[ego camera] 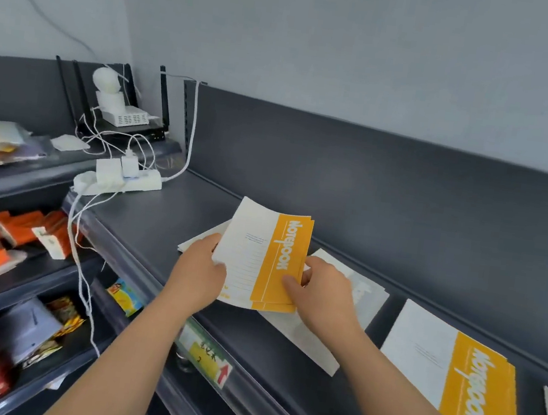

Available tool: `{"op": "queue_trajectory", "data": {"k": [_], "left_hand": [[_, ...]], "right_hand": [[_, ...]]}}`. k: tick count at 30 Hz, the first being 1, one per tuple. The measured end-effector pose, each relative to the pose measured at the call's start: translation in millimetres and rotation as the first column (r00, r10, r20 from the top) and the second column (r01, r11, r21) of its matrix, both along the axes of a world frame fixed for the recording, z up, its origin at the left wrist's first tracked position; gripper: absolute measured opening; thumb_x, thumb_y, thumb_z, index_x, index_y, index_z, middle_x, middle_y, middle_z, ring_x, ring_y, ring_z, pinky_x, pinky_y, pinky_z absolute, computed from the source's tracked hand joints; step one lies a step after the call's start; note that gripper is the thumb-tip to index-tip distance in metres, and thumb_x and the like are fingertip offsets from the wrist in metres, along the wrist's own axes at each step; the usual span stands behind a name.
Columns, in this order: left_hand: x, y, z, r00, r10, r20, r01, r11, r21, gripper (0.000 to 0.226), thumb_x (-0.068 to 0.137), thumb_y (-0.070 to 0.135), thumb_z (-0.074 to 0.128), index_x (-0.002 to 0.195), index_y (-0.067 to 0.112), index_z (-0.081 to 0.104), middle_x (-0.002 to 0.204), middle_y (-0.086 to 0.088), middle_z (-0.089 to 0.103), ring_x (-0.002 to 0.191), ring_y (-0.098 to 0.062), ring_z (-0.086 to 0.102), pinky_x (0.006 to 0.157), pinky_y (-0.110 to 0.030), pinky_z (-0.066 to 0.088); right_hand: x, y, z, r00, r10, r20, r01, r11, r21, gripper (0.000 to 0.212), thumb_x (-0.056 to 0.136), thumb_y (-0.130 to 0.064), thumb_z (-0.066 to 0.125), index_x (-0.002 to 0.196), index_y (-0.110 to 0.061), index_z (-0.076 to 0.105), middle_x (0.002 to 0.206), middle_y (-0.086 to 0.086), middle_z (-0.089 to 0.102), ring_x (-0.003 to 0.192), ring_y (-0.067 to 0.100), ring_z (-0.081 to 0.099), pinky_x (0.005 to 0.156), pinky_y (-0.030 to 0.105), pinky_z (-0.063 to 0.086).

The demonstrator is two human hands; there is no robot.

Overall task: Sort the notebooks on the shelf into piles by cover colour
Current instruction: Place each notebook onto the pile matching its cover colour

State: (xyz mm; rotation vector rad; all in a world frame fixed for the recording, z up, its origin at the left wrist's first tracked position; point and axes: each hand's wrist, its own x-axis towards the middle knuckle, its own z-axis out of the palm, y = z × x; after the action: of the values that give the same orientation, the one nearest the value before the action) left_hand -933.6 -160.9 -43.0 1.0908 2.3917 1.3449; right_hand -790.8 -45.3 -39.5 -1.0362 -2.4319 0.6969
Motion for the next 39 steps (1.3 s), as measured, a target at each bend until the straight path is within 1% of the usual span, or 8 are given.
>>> {"op": "queue_trajectory", "data": {"k": [15, 20, 23, 25, 28, 31, 35, 39], "left_hand": [[-125.7, 29.1, -12.8, 0.956, -0.261, -0.131, 0.225, 0.945, -0.238, 0.024, 0.084, -0.001, 0.038, 0.093, 0.015, 0.054, 0.091, -0.002, 0.056, 0.088, -0.023, 0.052, 0.07, -0.032, 0.047], [-129.5, 31.2, -21.6, 0.93, -0.278, -0.241, 0.204, 0.936, -0.288, 0.026, 0.089, 0.003, 0.041, 0.106, 0.018, 0.055, 0.108, -0.003, 0.052, 0.097, -0.022, 0.043, 0.083, -0.035, 0.047], [-128.1, 29.9, -18.4, 0.88, -0.315, -0.356, 0.198, 0.923, -0.329, 0.04, 0.094, 0.01, 0.042, 0.133, 0.019, 0.045, 0.132, -0.001, 0.046, 0.112, -0.022, 0.04, 0.091, -0.031, 0.04], [-123.4, 29.2, -13.8, 0.849, -0.336, -0.406, 0.217, 0.925, -0.312, 0.044, 0.098, 0.017, 0.041, 0.142, 0.018, 0.038, 0.14, 0.0, 0.043, 0.123, -0.022, 0.038, 0.098, -0.031, 0.037], [-109.1, 29.3, -6.4, 0.812, -0.374, -0.448, 0.28, 0.923, -0.262, 0.042, 0.099, 0.024, 0.04, 0.141, 0.02, 0.042, 0.14, 0.003, 0.047, 0.125, -0.019, 0.04, 0.101, -0.03, 0.036], [-87.4, 33.6, -3.0, 0.776, -0.422, -0.468, 0.372, 0.906, -0.2, 0.038, 0.097, 0.024, 0.043, 0.134, 0.02, 0.052, 0.132, 0.003, 0.055, 0.119, -0.019, 0.047, 0.098, -0.03, 0.038], [-48.4, 40.4, 0.5, 0.722, -0.491, -0.487, 0.483, 0.862, -0.152, 0.027, 0.094, 0.024, 0.047, 0.117, 0.019, 0.061, 0.113, 0.001, 0.064, 0.101, -0.022, 0.052, 0.085, -0.03, 0.041], [-0.1, 42.9, 4.3, 0.683, -0.562, -0.466, 0.582, 0.805, -0.119, 0.038, 0.097, 0.028, 0.046, 0.133, 0.022, 0.053, 0.129, 0.005, 0.058, 0.119, -0.016, 0.049, 0.099, -0.028, 0.039]], "right_hand": [[-91.4, -12.7, -17.0, 0.94, -0.236, 0.245, 0.228, 0.972, 0.06, 0.025, 0.092, -0.039, 0.045, 0.075, -0.021, 0.045, 0.077, -0.002, 0.062, 0.078, 0.018, 0.059, 0.097, 0.036, 0.036], [-94.4, -17.7, -23.1, 0.92, -0.275, 0.278, 0.241, 0.959, 0.15, 0.027, 0.092, -0.044, 0.043, 0.077, -0.021, 0.048, 0.079, -0.002, 0.06, 0.078, 0.019, 0.058, 0.096, 0.036, 0.035], [-90.1, -20.4, -20.9, 0.919, -0.33, 0.214, 0.285, 0.933, 0.218, 0.025, 0.09, -0.043, 0.046, 0.074, -0.024, 0.047, 0.078, -0.005, 0.057, 0.078, 0.017, 0.055, 0.095, 0.036, 0.038], [-82.4, -21.3, -17.6, 0.919, -0.37, 0.134, 0.332, 0.911, 0.243, 0.022, 0.09, -0.041, 0.047, 0.082, -0.024, 0.059, 0.085, -0.004, 0.06, 0.084, 0.017, 0.056, 0.097, 0.034, 0.037], [-64.9, -25.2, -13.0, 0.901, -0.424, 0.089, 0.392, 0.886, 0.247, 0.037, 0.093, -0.04, 0.049, 0.123, -0.022, 0.059, 0.124, -0.004, 0.059, 0.115, 0.018, 0.053, 0.106, 0.03, 0.028], [-43.2, -32.8, -9.7, 0.885, -0.461, 0.065, 0.435, 0.869, 0.234, 0.04, 0.095, -0.035, 0.048, 0.131, -0.019, 0.053, 0.137, -0.005, 0.052, 0.124, 0.018, 0.046, 0.108, 0.027, 0.027], [-6.7, -46.0, -8.1, 0.84, -0.542, 0.023, 0.52, 0.818, 0.245, 0.038, 0.093, -0.029, 0.052, 0.128, -0.014, 0.057, 0.134, 0.0, 0.055, 0.123, 0.021, 0.05, 0.107, 0.03, 0.033], [40.2, -58.6, -7.7, 0.779, -0.627, 0.024, 0.604, 0.759, 0.242, 0.027, 0.09, -0.02, 0.054, 0.11, -0.007, 0.064, 0.112, 0.007, 0.066, 0.105, 0.029, 0.058, 0.094, 0.036, 0.043]]}}
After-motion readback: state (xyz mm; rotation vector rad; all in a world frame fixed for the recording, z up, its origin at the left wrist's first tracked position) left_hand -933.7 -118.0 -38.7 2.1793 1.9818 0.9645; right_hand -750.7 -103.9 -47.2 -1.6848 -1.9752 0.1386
